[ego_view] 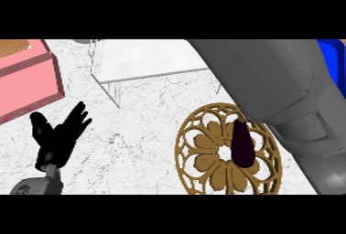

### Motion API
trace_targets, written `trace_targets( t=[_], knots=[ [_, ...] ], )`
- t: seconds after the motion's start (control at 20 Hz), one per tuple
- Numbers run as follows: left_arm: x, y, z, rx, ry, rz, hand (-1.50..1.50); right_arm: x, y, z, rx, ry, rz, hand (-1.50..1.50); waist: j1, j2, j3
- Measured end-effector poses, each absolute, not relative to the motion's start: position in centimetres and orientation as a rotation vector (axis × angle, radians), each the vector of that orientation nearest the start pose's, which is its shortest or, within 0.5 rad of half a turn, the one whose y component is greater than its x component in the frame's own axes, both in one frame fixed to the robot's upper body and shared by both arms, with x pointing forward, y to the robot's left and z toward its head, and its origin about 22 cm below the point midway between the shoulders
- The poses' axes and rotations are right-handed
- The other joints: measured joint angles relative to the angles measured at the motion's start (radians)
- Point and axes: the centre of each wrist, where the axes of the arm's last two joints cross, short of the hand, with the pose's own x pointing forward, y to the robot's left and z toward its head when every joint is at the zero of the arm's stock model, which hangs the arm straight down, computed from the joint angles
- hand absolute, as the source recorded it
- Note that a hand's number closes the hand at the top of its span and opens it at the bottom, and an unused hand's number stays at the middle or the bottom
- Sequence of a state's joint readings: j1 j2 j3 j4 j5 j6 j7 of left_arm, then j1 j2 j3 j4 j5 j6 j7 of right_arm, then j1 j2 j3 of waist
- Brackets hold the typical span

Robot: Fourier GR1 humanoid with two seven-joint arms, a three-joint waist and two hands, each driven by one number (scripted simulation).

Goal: Pick the cupcake from the placemat and place it in the tiered shelf

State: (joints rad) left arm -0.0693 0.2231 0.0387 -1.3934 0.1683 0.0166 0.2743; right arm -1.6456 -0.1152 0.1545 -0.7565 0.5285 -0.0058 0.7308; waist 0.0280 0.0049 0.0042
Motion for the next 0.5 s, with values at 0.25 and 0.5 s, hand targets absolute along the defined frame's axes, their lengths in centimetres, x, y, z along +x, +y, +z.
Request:
trace_targets(
  t=[0.25,0.5],
  knots=[
    [26.1,29.7,-0.9,0.089,-1.185,0.019,0.00,41.1,0.1,34.9,-0.803,-1.666,0.750,1.50,0.003,0.002,0.001],
    [26.1,29.1,-0.8,0.087,-1.190,0.013,0.00,42.4,-0.7,34.0,-0.805,-1.688,0.746,1.50,0.006,0.003,0.001]
  ],
)
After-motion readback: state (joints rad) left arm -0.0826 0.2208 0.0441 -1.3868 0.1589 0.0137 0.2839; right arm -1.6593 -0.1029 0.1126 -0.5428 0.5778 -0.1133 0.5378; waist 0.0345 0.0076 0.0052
